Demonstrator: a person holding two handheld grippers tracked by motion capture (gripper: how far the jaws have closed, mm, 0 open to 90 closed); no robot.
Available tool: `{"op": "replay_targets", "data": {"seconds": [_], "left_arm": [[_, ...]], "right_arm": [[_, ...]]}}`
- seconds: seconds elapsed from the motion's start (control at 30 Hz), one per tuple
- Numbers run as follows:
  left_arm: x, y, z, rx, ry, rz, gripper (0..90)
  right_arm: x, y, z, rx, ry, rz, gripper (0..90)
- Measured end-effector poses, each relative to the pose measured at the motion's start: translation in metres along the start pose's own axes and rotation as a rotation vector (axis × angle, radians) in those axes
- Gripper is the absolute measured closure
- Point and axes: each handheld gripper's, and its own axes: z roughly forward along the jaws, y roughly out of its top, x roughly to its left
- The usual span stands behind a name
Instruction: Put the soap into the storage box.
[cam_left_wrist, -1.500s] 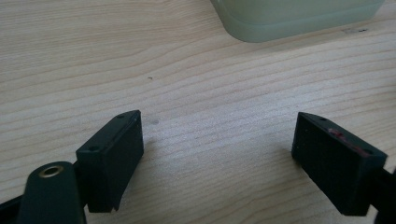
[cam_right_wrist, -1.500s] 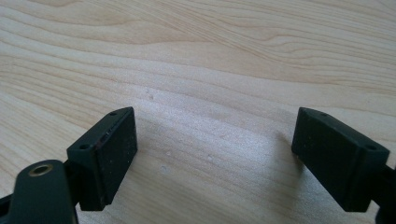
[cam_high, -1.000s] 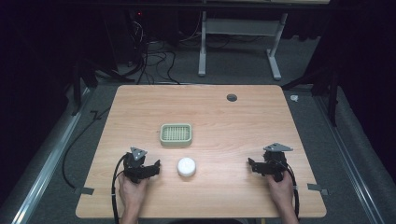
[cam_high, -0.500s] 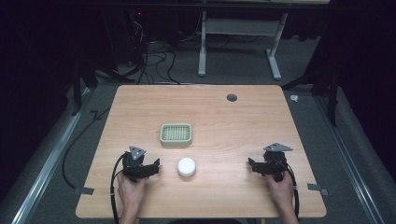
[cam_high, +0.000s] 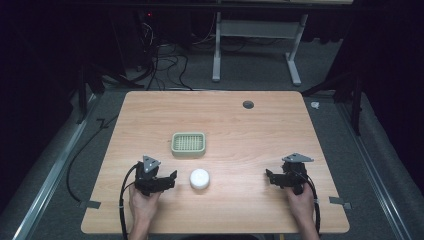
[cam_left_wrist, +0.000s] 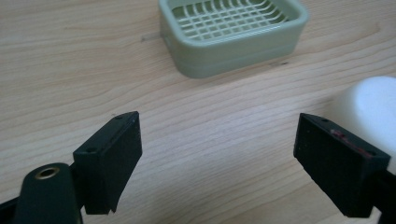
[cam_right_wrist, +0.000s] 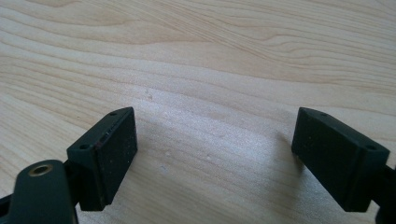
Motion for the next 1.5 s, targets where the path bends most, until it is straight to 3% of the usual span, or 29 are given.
{"op": "replay_targets", "data": {"seconds": [0.5,1.0,1.17,1.5], "left_arm": [[-0.03,0.014,-0.003,-0.007,-0.125,0.045,15.6],[-0.058,0.023,0.011,0.011,-0.187,0.098,15.2],[-0.068,0.022,0.017,0.023,-0.189,0.128,15.1],[-0.075,0.02,0.03,0.057,-0.208,0.138,14.5]], "right_arm": [[0.0,0.0,0.0,0.0,0.0,0.002,15.1],[0.0,0.0,0.0,-0.002,0.0,0.0,15.1],[0.0,0.0,0.0,-0.002,0.0,0.001,15.1],[0.0,0.0,0.0,-0.002,0.0,0.001,15.1]]}}
